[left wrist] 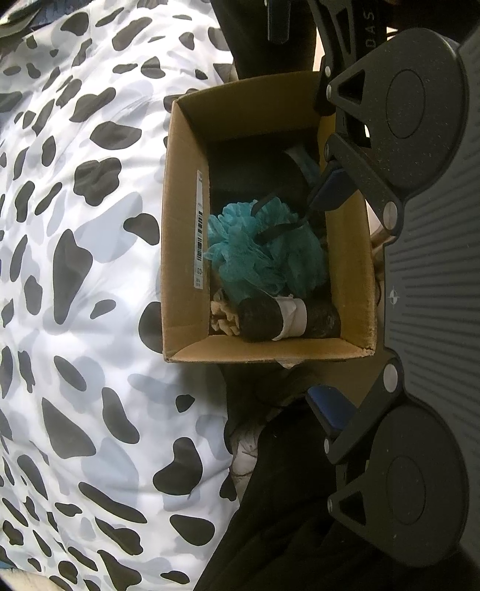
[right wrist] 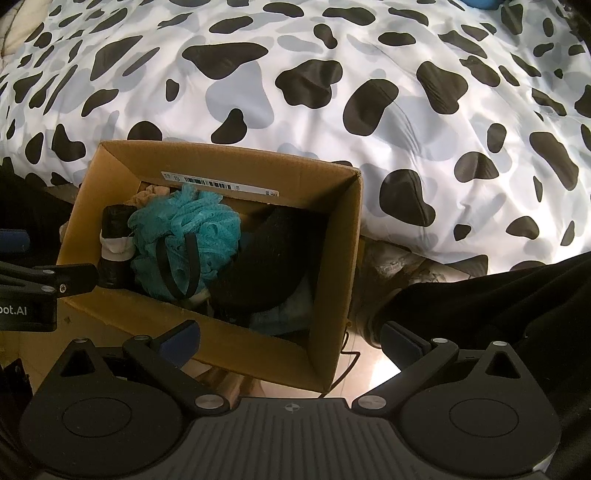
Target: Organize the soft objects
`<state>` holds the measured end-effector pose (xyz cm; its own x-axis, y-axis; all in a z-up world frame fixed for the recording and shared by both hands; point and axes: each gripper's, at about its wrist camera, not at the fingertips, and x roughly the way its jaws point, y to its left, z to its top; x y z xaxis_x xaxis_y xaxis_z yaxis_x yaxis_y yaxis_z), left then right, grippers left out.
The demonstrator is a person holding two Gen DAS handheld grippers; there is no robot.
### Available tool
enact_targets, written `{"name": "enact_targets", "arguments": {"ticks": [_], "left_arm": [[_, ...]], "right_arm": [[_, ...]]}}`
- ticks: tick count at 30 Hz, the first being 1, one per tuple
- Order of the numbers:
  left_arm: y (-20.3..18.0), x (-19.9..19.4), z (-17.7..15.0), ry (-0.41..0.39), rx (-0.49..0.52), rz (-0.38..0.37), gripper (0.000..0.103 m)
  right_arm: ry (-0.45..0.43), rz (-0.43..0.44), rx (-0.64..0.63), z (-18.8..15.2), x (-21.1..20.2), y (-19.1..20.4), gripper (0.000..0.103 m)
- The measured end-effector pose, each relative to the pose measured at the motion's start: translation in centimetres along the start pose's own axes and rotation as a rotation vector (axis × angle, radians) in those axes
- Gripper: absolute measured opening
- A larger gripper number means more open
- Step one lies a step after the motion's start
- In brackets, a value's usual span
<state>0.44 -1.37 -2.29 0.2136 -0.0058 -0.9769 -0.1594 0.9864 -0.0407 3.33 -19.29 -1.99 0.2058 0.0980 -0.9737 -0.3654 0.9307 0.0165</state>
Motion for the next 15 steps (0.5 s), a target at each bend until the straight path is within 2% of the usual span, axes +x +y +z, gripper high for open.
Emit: {"name": "enact_targets", "arguments": {"ticks": [15], "left_arm": [[-0.22, -0.17, 0.08, -0.012, 0.016, 0.007, 0.103]], "right_arm": [[0.002, -0.001, -0.001, 0.02, 0.06, 0.12, 0.103]]}}
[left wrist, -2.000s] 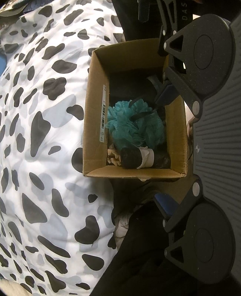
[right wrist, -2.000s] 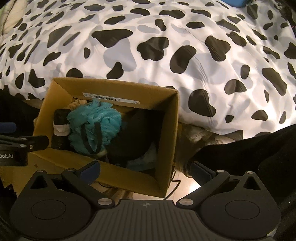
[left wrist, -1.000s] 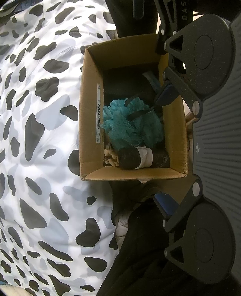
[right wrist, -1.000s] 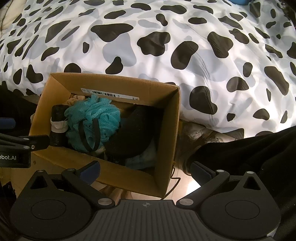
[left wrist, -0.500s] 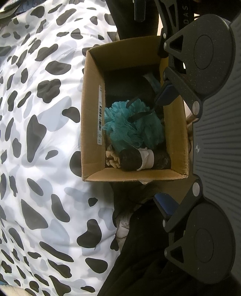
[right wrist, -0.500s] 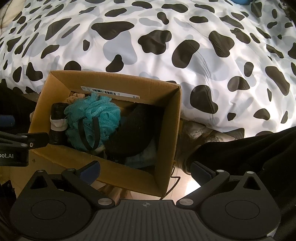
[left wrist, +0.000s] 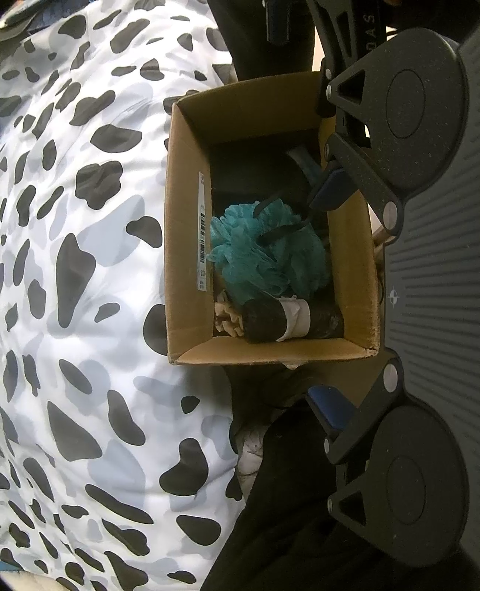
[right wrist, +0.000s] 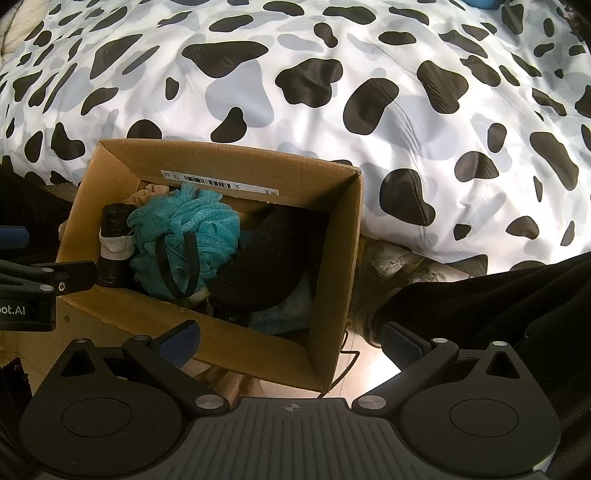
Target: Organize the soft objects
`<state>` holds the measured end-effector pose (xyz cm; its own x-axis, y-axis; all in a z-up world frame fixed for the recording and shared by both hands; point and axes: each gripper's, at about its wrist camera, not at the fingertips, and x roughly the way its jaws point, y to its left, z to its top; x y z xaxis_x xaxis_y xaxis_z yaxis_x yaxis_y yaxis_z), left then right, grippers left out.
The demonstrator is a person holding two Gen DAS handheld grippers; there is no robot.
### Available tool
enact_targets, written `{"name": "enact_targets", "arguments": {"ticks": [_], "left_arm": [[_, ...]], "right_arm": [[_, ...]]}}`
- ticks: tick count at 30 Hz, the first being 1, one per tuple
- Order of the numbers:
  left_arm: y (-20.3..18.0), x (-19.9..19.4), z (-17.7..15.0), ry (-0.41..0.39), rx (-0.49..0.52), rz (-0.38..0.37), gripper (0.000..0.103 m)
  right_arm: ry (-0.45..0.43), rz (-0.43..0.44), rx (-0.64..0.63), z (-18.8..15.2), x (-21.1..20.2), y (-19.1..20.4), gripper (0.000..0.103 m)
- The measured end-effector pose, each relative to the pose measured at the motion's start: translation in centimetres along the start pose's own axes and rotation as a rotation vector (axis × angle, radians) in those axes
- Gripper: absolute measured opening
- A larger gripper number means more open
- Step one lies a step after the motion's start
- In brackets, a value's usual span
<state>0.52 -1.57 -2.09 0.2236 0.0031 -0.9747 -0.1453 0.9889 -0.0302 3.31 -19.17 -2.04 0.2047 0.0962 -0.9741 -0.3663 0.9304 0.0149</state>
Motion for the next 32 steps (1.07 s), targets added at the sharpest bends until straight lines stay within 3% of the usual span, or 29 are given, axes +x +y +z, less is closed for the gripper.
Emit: {"name": "enact_targets", "arguments": {"ticks": [32], "left_arm": [[-0.22, -0.08, 0.08, -0.016, 0.015, 0.013, 0.103]], "right_arm": [[0.009, -0.003, -0.010, -0.14, 0.27, 0.24, 0.103]]}}
